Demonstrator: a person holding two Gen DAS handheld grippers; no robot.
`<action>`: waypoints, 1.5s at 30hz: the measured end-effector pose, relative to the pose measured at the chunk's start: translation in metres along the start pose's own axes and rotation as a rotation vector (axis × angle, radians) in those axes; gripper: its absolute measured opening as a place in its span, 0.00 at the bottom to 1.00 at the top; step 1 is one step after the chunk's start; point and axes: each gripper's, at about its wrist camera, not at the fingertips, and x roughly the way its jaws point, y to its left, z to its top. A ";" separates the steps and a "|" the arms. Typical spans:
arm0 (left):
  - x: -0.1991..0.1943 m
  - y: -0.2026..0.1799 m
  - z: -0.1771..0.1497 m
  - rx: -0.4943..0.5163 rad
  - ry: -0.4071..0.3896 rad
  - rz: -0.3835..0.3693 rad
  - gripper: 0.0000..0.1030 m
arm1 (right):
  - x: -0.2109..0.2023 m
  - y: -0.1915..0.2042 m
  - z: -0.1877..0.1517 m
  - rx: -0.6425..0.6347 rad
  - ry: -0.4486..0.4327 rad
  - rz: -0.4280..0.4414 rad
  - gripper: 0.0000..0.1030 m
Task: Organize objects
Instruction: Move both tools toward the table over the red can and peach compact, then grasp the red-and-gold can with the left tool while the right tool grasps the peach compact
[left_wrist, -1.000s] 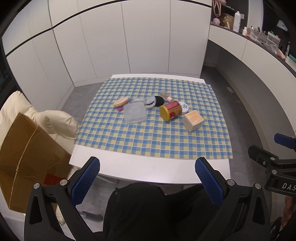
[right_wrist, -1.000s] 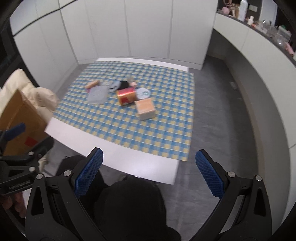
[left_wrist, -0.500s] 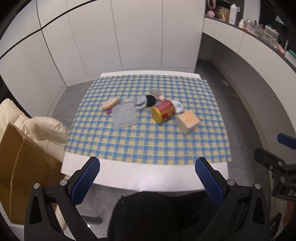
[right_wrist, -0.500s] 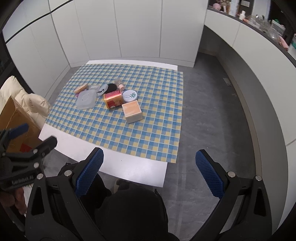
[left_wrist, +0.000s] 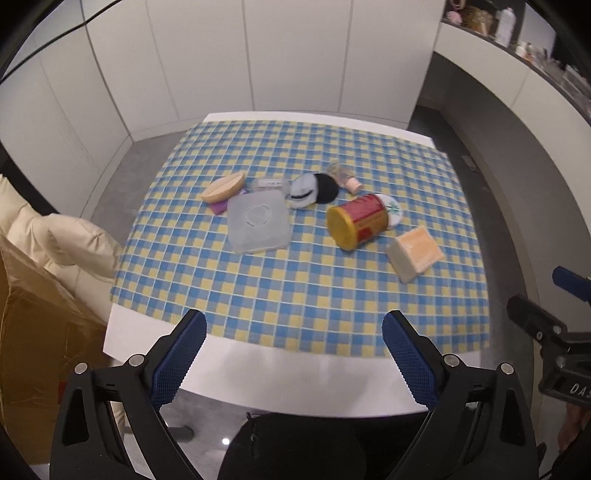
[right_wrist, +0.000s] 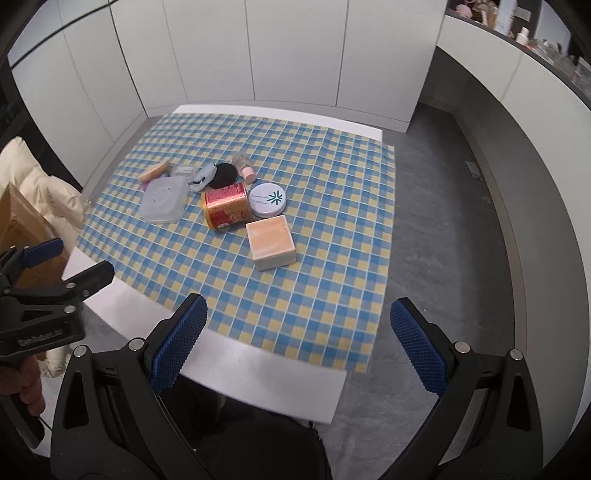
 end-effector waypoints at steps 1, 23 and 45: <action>0.004 0.001 0.002 -0.007 0.001 -0.002 0.93 | 0.007 0.002 0.002 -0.005 0.005 0.004 0.99; 0.097 0.006 0.008 -0.014 0.067 0.002 0.93 | 0.144 0.016 0.021 -0.021 0.139 0.025 0.87; 0.135 -0.048 0.054 -0.044 0.066 -0.077 0.94 | 0.170 -0.008 0.051 -0.011 0.108 -0.043 0.53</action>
